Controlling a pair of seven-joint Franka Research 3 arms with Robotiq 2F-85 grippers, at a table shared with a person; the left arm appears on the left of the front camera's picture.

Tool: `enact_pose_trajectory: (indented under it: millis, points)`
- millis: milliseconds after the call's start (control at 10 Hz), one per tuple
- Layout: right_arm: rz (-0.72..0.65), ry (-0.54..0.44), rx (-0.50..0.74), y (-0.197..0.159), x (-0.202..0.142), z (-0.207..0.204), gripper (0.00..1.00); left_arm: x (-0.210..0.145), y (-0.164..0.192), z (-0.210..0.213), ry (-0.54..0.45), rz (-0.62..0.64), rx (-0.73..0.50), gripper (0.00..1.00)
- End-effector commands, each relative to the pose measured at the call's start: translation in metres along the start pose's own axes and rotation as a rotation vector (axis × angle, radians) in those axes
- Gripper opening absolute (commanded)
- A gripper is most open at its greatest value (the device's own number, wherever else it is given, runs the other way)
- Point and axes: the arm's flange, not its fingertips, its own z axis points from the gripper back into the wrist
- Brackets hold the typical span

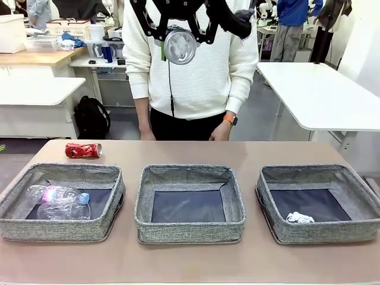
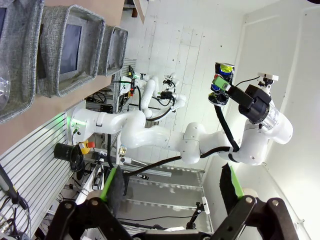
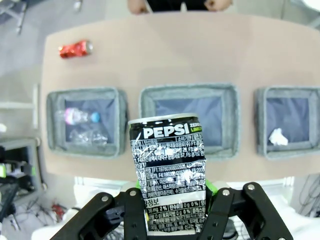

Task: Sort the waste into the appropriate baskets.
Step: Place the picked waste into the Fabric basket indicated by the person.

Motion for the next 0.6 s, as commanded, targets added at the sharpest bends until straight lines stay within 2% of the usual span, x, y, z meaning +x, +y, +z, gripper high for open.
enact_pose_trajectory:
  millis: [0, 500]
  points:
    - [-0.009, 0.001, -0.002, -0.0018, -0.0023, 0.0009, 0.34, -0.0016, -0.0023, 0.0001, 0.006, -0.02, -0.018, 1.0]
    - [-0.009, 0.001, -0.002, -0.0018, -0.0023, 0.0009, 0.34, -0.0016, -0.0023, 0.0001, 0.006, -0.02, -0.018, 1.0]
